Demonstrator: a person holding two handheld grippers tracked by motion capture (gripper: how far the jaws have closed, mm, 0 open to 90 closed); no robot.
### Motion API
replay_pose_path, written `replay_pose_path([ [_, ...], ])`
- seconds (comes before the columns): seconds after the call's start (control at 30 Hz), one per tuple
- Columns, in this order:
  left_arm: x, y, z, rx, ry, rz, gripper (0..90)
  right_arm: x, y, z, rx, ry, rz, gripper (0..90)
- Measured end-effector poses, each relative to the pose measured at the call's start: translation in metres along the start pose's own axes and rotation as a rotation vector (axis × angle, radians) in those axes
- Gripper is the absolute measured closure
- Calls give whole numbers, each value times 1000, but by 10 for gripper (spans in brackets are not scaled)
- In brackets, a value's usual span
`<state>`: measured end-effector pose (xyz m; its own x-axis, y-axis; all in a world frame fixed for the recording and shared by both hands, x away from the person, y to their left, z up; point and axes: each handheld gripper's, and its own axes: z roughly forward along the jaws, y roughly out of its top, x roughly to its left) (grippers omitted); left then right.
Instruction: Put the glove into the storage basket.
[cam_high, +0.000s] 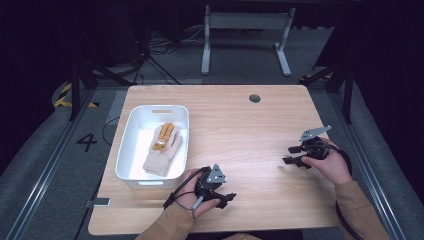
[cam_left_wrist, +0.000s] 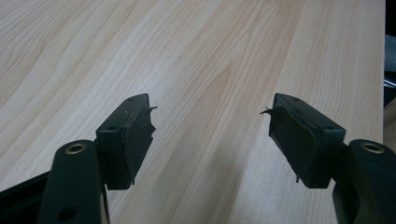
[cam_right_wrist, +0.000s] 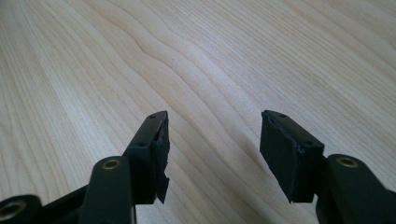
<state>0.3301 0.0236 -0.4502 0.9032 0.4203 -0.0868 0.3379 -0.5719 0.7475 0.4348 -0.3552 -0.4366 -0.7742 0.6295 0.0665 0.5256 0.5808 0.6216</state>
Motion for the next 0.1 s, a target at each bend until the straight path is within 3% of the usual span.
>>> replay_pose_path([
  [0.1,0,0,0,3,0,-1,307,0,0,0,0,1,-2,434],
])
